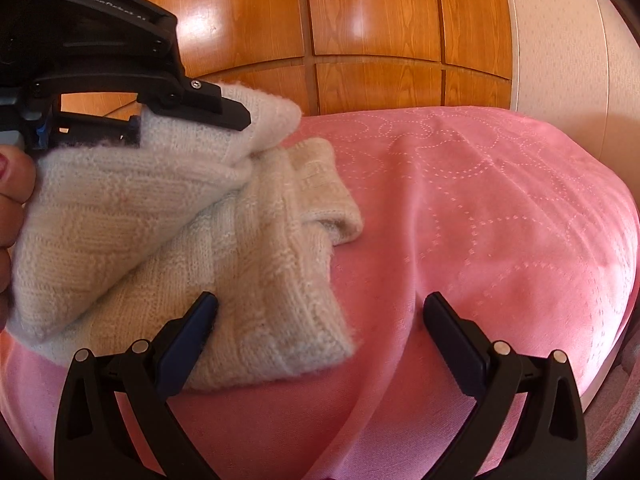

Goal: Fold small clothes
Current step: 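Lay the folded side down and open the left gripper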

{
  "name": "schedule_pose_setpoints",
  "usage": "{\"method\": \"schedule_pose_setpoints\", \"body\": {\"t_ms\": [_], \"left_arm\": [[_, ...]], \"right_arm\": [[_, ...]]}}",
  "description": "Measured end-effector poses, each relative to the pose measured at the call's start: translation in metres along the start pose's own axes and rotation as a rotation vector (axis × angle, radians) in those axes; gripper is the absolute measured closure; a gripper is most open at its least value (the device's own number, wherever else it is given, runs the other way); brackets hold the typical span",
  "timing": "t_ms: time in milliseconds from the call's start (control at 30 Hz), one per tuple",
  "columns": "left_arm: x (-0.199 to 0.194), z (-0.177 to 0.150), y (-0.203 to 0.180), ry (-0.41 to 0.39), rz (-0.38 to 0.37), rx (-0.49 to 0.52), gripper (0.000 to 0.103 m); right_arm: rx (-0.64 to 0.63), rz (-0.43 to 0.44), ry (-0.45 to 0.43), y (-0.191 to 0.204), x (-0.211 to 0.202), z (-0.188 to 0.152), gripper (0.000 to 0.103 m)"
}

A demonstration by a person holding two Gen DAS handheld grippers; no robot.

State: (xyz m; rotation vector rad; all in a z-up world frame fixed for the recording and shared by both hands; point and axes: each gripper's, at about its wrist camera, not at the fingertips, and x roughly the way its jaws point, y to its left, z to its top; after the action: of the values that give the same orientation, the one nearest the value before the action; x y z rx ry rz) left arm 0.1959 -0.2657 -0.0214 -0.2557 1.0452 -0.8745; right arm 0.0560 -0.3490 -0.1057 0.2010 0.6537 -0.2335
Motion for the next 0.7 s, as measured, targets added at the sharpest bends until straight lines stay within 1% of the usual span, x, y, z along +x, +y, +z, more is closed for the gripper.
{"method": "schedule_pose_setpoints", "body": {"t_ms": [33,67,133,200,267,300,333,367,400,433,500,600,633,700], "left_arm": [[-0.003,0.000,0.002,-0.002,-0.028,-0.028,0.079],[-0.006,-0.001,0.002,-0.004,-0.062,-0.052,0.074],[-0.012,-0.006,0.001,-0.003,-0.148,-0.089,0.057],[-0.019,-0.010,-0.006,-0.012,-0.185,-0.086,0.052],[-0.032,-0.018,-0.013,-0.035,-0.218,-0.059,0.052],[-0.037,-0.021,-0.015,-0.048,-0.221,-0.051,0.049],[-0.048,-0.024,-0.016,-0.082,-0.227,-0.043,0.041],[-0.058,-0.027,-0.015,-0.121,-0.229,-0.038,0.037],[-0.068,-0.029,-0.014,-0.160,-0.223,-0.037,0.034],[-0.080,-0.030,-0.010,-0.205,-0.214,-0.039,0.034],[-0.097,-0.031,-0.001,-0.269,-0.184,-0.061,0.034],[-0.125,-0.035,0.028,-0.370,-0.072,-0.138,0.034],[-0.130,-0.036,0.036,-0.390,-0.039,-0.160,0.034],[-0.141,-0.041,0.057,-0.427,0.060,-0.204,0.034]], "right_arm": [[0.000,0.000,-0.001,0.001,0.000,0.000,0.002],[0.000,0.000,-0.001,0.001,0.000,0.000,0.002],[0.001,0.000,-0.002,0.001,0.000,0.000,0.002],[0.001,0.001,-0.003,0.002,-0.001,0.000,0.002],[0.003,0.001,-0.004,0.002,0.000,0.000,0.002],[0.004,0.001,-0.005,0.002,-0.001,0.000,0.002],[0.005,0.002,-0.004,0.001,0.000,0.000,0.002],[0.005,0.003,-0.004,0.001,0.000,0.001,0.002],[0.005,0.003,-0.005,0.001,0.000,0.000,0.002],[0.005,0.003,-0.006,0.001,0.000,0.001,0.002],[0.006,0.004,-0.010,0.002,-0.001,0.000,0.002],[0.008,0.006,-0.014,0.001,0.000,0.000,0.002],[0.008,0.006,-0.015,0.001,0.000,0.000,0.002],[0.009,0.010,-0.014,0.001,-0.001,0.000,0.002]]}}
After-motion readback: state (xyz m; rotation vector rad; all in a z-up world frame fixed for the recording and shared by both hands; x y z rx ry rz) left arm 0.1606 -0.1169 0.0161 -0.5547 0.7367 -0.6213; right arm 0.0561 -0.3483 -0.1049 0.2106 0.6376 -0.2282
